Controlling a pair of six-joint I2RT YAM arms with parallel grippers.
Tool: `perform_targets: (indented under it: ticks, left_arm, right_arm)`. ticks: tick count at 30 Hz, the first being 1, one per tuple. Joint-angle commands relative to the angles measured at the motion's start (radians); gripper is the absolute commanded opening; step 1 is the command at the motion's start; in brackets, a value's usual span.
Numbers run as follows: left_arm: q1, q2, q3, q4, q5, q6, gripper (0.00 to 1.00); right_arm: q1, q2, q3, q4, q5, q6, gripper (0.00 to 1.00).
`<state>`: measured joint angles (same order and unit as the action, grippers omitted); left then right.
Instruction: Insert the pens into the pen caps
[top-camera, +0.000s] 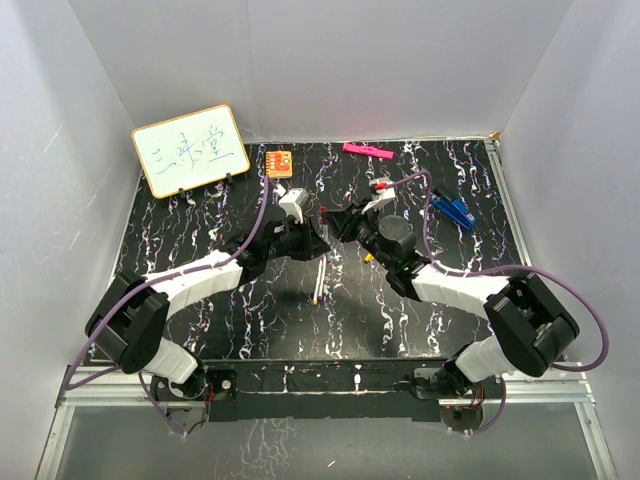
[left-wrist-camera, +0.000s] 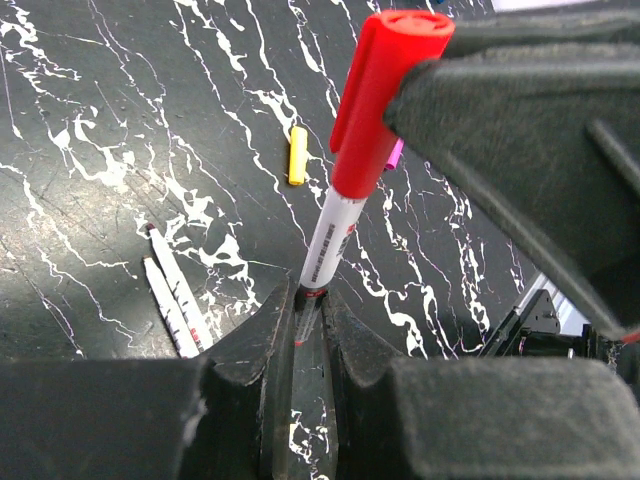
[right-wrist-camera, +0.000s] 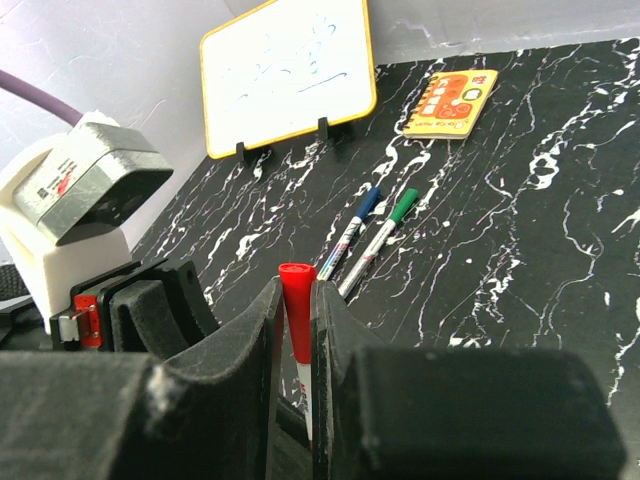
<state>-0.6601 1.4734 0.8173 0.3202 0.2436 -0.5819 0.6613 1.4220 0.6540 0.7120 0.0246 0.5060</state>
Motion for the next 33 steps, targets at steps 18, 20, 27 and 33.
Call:
perform_targets:
  ticks: [18, 20, 27, 33]
  left_arm:
    - [0.072, -0.168, 0.064, 0.173, -0.176, 0.063, 0.00]
    - [0.072, -0.185, 0.058, 0.143, -0.182, 0.078, 0.00]
    - [0.072, -0.234, 0.012, 0.087, -0.119, 0.129, 0.00]
    - [0.072, -0.232, -0.036, 0.119, 0.070, 0.148, 0.00]
  right_arm:
    - [0.097, 0.051, 0.022, -0.318, 0.048, -0.011, 0.00]
    - [0.098, 0.032, 0.036, -0.346, 0.086, -0.039, 0.00]
    - [0.094, -0.072, 0.079, -0.419, 0.230, -0.133, 0.07]
    - [0.086, -0.157, 0.109, -0.408, 0.336, -0.151, 0.08]
